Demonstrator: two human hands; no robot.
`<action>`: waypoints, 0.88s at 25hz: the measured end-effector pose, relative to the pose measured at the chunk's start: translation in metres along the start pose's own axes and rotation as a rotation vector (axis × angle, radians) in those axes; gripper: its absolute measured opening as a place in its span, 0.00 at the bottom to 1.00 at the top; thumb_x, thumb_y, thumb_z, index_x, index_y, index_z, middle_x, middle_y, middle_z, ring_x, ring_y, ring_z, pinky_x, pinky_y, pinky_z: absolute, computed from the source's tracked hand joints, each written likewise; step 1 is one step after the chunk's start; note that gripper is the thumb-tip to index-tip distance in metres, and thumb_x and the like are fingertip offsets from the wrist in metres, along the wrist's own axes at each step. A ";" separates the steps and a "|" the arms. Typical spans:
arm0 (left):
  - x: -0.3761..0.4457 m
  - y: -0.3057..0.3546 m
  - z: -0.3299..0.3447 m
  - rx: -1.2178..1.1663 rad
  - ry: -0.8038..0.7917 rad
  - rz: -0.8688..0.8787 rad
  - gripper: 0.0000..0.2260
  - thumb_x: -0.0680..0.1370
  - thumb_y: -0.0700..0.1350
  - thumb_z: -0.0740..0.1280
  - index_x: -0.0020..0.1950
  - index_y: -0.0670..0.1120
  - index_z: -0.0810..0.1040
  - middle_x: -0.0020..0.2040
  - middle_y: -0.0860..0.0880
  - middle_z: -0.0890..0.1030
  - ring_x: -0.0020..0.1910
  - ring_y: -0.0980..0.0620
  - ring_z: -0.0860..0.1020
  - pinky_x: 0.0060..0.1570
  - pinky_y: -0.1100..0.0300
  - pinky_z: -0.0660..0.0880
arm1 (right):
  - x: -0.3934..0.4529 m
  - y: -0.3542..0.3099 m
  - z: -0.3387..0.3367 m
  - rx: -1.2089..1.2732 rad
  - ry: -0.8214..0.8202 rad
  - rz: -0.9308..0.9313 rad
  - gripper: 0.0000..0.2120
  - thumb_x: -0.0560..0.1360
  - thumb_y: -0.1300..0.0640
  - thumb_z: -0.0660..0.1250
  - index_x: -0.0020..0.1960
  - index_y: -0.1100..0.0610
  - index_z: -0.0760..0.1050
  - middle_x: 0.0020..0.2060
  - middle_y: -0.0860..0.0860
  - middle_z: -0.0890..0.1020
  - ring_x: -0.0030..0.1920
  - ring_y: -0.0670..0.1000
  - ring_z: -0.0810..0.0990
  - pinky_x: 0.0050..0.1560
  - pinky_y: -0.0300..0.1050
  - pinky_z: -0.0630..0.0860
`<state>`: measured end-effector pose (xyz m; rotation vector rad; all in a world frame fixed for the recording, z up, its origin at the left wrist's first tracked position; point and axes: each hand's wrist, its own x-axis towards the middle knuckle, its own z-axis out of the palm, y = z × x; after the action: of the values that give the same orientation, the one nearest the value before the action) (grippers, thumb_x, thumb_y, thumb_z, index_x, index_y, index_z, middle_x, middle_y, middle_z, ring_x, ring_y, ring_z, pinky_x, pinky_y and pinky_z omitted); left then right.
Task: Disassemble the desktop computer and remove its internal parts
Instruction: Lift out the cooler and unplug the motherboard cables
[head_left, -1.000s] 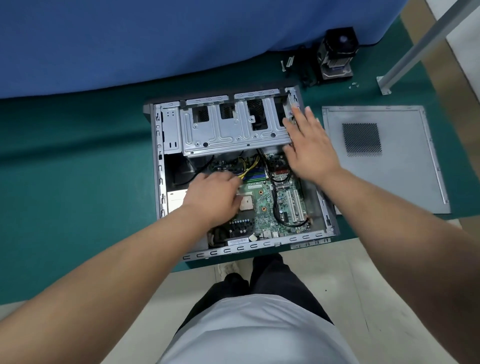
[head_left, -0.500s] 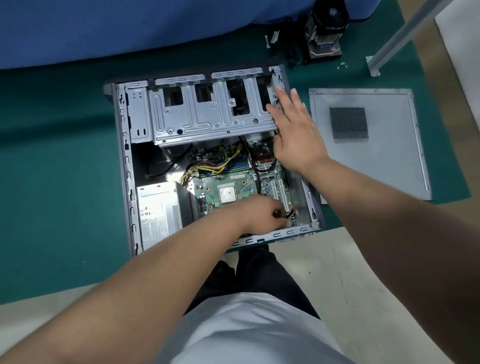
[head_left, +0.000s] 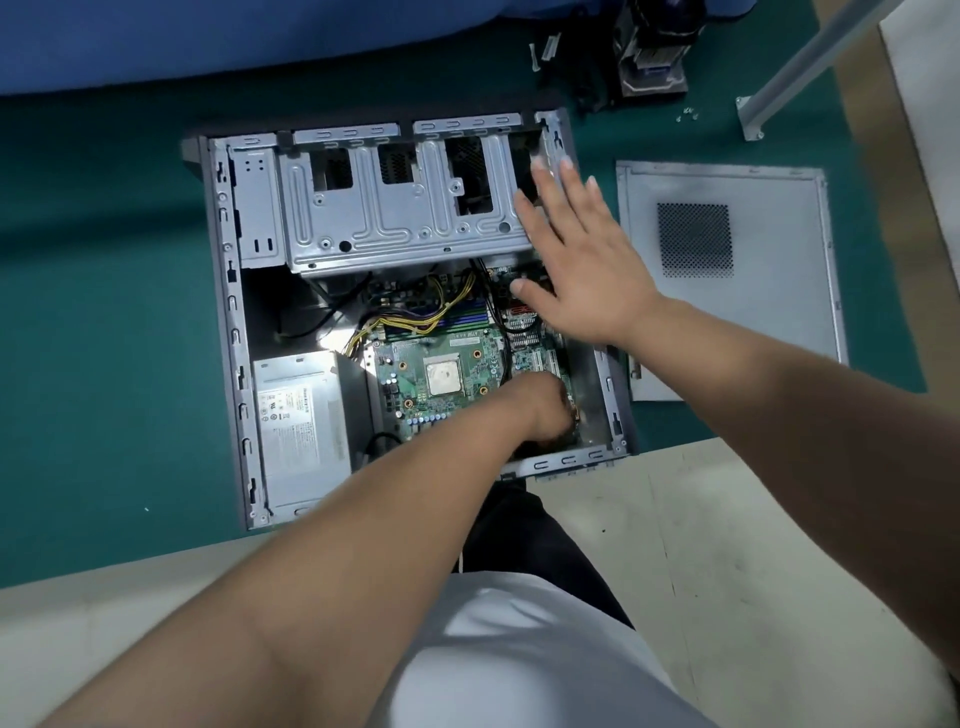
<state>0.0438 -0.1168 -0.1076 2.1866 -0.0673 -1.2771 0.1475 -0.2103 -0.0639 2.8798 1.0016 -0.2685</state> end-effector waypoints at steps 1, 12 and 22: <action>0.004 0.001 0.002 -0.039 0.010 -0.021 0.12 0.79 0.40 0.65 0.62 0.41 0.80 0.55 0.43 0.81 0.51 0.45 0.78 0.49 0.56 0.76 | 0.004 0.007 -0.003 -0.026 -0.015 -0.068 0.39 0.82 0.34 0.49 0.84 0.55 0.43 0.82 0.58 0.39 0.82 0.61 0.37 0.81 0.59 0.39; 0.028 0.006 0.007 -0.118 0.078 -0.112 0.04 0.79 0.41 0.68 0.52 0.43 0.82 0.45 0.46 0.80 0.48 0.45 0.80 0.49 0.55 0.77 | 0.065 0.011 -0.013 -0.056 0.028 -0.151 0.32 0.83 0.34 0.41 0.83 0.46 0.52 0.84 0.52 0.46 0.83 0.56 0.45 0.80 0.62 0.45; 0.024 0.002 0.009 -0.324 0.047 -0.150 0.05 0.79 0.35 0.69 0.51 0.41 0.85 0.50 0.45 0.85 0.53 0.48 0.83 0.61 0.53 0.78 | 0.067 0.010 -0.013 -0.038 0.041 -0.130 0.33 0.82 0.34 0.42 0.82 0.47 0.59 0.84 0.51 0.47 0.83 0.55 0.45 0.80 0.62 0.46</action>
<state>0.0498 -0.1305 -0.1283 1.9683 0.3072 -1.2206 0.2068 -0.1759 -0.0640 2.8013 1.1903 -0.1973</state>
